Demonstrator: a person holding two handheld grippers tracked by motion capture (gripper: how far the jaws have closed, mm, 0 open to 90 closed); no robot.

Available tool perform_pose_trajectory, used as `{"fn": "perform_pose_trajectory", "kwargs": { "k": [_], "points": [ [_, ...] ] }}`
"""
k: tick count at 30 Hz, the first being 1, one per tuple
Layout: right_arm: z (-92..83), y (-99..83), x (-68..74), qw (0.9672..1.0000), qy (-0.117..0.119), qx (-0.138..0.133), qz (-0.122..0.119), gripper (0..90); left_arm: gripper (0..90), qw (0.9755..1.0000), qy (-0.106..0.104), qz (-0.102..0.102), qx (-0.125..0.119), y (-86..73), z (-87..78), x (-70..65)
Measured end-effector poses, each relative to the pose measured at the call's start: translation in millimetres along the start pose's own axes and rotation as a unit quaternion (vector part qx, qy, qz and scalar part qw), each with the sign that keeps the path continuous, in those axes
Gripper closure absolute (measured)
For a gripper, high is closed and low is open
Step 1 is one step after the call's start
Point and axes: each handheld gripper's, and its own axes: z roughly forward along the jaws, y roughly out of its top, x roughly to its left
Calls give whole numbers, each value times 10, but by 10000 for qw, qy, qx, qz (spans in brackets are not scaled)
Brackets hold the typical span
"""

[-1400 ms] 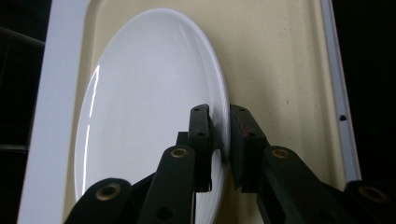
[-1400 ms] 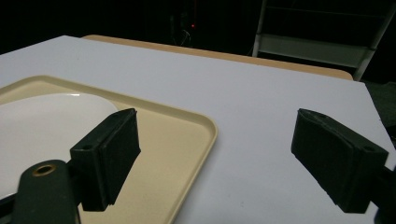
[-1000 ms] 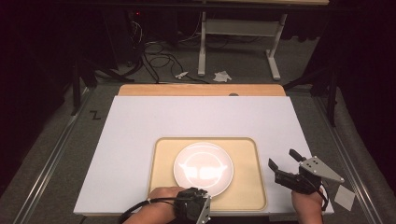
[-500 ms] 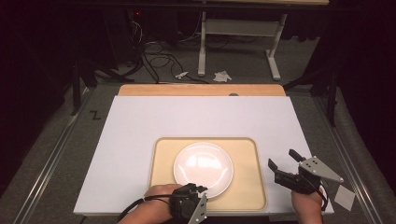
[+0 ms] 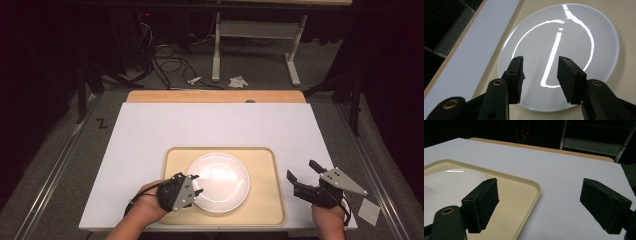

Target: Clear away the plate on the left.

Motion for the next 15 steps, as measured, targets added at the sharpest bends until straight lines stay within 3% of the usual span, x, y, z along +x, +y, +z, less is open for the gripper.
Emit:
{"fn": "perform_pose_trajectory", "kwargs": {
  "k": [3, 4, 6, 7, 8, 9, 10, 11, 15],
  "points": [
    [1, -3, 1, 10000, 2, 13, 23, 163, 513, 9987, 130, -478, -116, -98, -89, 166],
    [1, -5, 1, 10000, -8, 23, 19, 162, 497, 9987, 130, -478, -116, -98, -89, 166],
    [0, -7, 3, 10000, -8, 30, 29, 163, 485, 9965, 250, -773, -176, -165, -152, 260],
    [-1, -7, 4, 10000, -8, 32, 20, 163, 460, 9932, 369, -1074, -265, -244, -222, 346],
    [-1, -7, 5, 10000, -14, 30, 24, 163, 449, 9913, 437, -1205, -295, -288, -257, 386],
    [-1, -8, 5, 10000, -12, 34, 23, 163, 437, 9913, 437, -1205, -295, -288, -257, 386],
    [-1, -9, 4, 10000, -17, 35, 29, 163, 426, 9894, 521, -1318, -318, -336, -293, 422],
    [0, -11, 2, 10000, -17, 41, 28, 163, 412, 9859, 695, -1488, -321, -447, -364, 491],
    [8, -18, 1, 10000, -16, 43, 38, 163, 356, 9724, 911, -2110, -409, -667, -490, 615]
  ]
}}
